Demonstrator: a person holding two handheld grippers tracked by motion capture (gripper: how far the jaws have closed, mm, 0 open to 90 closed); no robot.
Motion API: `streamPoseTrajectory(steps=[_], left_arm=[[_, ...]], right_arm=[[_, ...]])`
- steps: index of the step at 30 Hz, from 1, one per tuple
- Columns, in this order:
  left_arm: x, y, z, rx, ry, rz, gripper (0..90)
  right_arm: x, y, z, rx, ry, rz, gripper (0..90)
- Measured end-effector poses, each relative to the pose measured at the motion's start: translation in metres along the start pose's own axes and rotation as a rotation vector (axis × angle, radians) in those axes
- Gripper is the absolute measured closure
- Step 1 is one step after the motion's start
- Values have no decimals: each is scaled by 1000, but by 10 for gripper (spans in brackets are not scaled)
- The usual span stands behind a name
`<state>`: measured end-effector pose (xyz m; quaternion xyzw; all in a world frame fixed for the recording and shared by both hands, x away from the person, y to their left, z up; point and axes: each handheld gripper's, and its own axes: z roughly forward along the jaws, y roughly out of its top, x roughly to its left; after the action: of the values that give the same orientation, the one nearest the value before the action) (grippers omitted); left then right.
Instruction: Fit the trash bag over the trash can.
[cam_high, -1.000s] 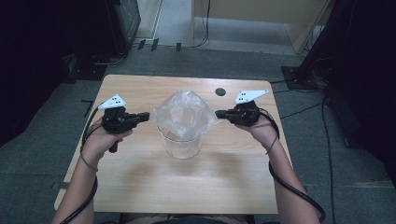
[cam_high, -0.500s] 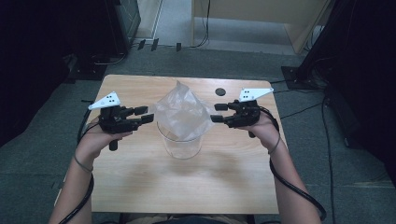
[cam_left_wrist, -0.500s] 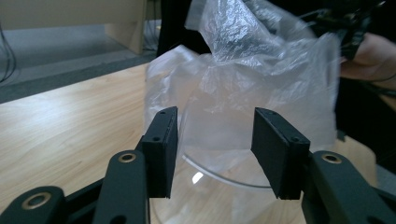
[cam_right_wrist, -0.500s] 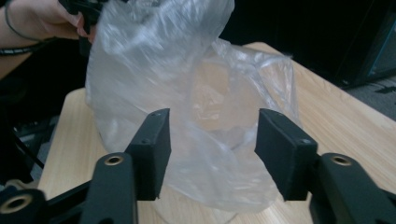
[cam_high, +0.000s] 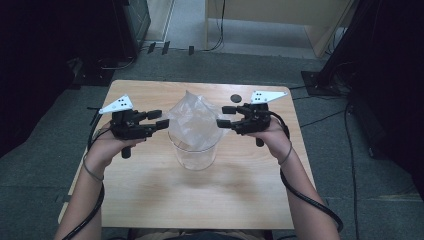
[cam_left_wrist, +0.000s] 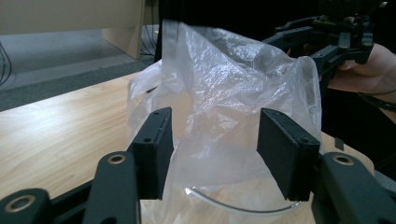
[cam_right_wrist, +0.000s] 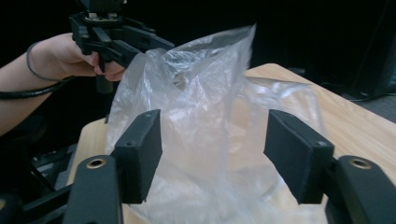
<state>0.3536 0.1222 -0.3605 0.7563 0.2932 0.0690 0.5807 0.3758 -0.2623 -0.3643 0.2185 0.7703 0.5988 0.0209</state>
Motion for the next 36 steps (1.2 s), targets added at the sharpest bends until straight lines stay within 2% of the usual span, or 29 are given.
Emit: streamPoseTrajectory(steps=[2, 4, 7, 9, 10, 11, 14, 17, 18, 20, 21, 24, 30, 36], left_arm=[[-1, 0, 4, 8, -3, -1, 474], [-2, 0, 8, 12, -3, -8, 502], [-5, -1, 13, 31, -7, 9, 594], [-8, -2, 16, 49, -7, 29, 659], [-9, -3, 18, 55, -4, 36, 687], [-10, -3, 19, 59, -1, 37, 719], [-13, -4, 23, 89, 4, 38, 815], [-16, -8, 26, 120, 33, 66, 855], [-16, -9, 27, 133, 45, 71, 860], [-17, -13, 28, 148, 47, 71, 867], [-17, -14, 28, 155, 47, 72, 868], [-20, -17, 29, 164, 38, 75, 869], [-29, -20, 25, 158, 18, 85, 868], [-37, -26, 19, 159, 6, 87, 864]], right_arm=[[1, 1, 6, -6, 20, 5, 325], [2, 2, 12, -15, 46, 30, 289], [3, 2, 21, 3, 76, 58, 332], [5, -1, 25, 39, 98, 42, 510], [6, -2, 27, 52, 102, 32, 550], [7, -2, 27, 66, 93, 28, 654], [9, -4, 28, 97, 69, -4, 814], [13, -5, 26, 120, 15, -63, 843], [14, -5, 25, 136, -19, -91, 849], [17, -6, 23, 170, -62, -135, 851], [19, -8, 23, 177, -66, -145, 851], [23, -11, 22, 188, -55, -150, 839], [28, -14, 16, 184, -17, -114, 850], [35, -21, 11, 213, 6, -104, 840]])
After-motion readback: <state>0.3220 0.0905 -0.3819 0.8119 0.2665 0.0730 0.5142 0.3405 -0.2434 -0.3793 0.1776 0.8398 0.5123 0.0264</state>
